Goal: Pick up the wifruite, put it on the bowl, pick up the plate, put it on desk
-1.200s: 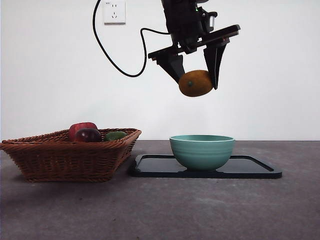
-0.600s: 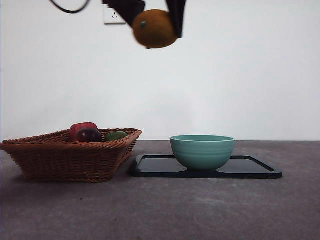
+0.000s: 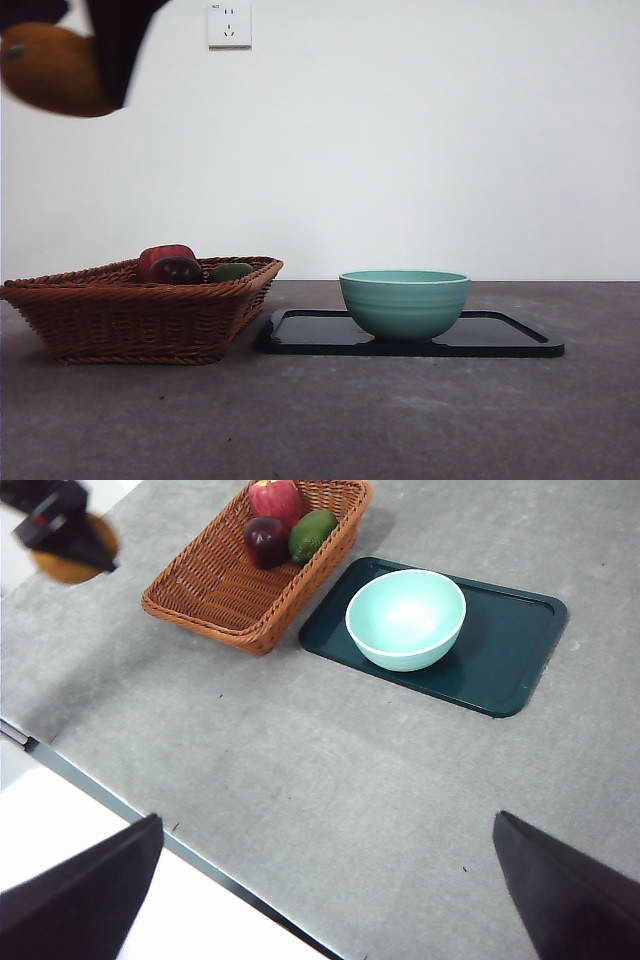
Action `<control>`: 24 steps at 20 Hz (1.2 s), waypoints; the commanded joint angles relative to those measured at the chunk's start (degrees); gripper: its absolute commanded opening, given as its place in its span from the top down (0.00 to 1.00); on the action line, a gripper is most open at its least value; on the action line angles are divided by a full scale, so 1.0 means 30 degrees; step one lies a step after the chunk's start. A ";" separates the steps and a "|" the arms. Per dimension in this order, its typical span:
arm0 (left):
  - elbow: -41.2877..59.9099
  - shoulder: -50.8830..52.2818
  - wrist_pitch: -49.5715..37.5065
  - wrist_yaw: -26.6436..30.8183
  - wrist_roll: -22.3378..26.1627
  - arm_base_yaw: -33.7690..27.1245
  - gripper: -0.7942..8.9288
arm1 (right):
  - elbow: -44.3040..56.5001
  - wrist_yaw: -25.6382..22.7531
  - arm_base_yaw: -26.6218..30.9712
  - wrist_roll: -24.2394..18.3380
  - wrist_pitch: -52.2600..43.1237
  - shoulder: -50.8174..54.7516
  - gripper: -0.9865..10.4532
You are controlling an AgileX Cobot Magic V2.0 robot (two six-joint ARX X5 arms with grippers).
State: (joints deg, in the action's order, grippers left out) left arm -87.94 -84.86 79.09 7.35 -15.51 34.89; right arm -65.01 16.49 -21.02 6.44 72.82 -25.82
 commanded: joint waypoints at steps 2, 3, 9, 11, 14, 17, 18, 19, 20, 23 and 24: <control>0.1858 0.1326 -0.3155 0.0051 -0.1078 -0.1013 0.63 | -0.0182 0.0015 -0.0095 0.0131 -0.0138 -0.0051 0.42; 0.2404 0.1326 -0.3883 0.0051 -0.1180 -0.1399 0.63 | -0.0182 0.0015 -0.0095 0.0131 -0.0138 -0.0051 0.42; 0.4000 -0.0663 -0.8845 0.0051 -0.2113 -0.2317 0.63 | -0.0182 0.0015 -0.0095 0.0131 -0.0124 -0.0051 0.42; 0.4000 -0.1603 -1.0083 0.0044 -0.2098 -0.2331 0.63 | -0.0182 0.0015 -0.0095 0.0138 -0.0124 -0.0051 0.42; 0.4000 -0.2973 -1.0994 0.0044 -0.2084 -0.2324 0.63 | -0.0182 0.0015 -0.0095 0.0131 -0.0124 -0.0051 0.42; 0.4000 -0.4320 -1.2072 0.0044 -0.2069 -0.2331 0.63 | -0.0182 0.0015 -0.0095 0.0131 -0.0124 -0.0051 0.42; 0.4000 -0.4699 -1.2393 0.0044 -0.2062 -0.2346 0.63 | -0.0182 0.0007 -0.0095 0.0131 -0.0124 -0.0051 0.42; 0.4000 -0.5122 -1.2706 0.0044 -0.1989 -0.2382 0.63 | -0.0182 0.0015 -0.0095 0.0138 -0.0124 -0.0051 0.42; 0.4000 -0.5399 -1.2910 0.0044 -0.1909 -0.2382 0.63 | -0.0182 0.0007 -0.0095 0.0131 -0.0117 -0.0051 0.42; 0.3993 -0.6178 -1.3522 0.0044 -0.1909 -0.2397 0.63 | -0.0182 0.0007 -0.0095 0.0131 -0.0102 -0.0051 0.42; 0.3993 -0.6353 -1.3610 0.0044 -0.1909 -0.2404 0.63 | -0.0182 0.0007 -0.0095 0.0124 -0.0102 -0.0051 0.42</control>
State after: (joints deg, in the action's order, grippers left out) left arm -75.22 -102.61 38.63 7.38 -21.10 27.53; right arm -65.01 16.49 -21.02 6.46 72.84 -25.82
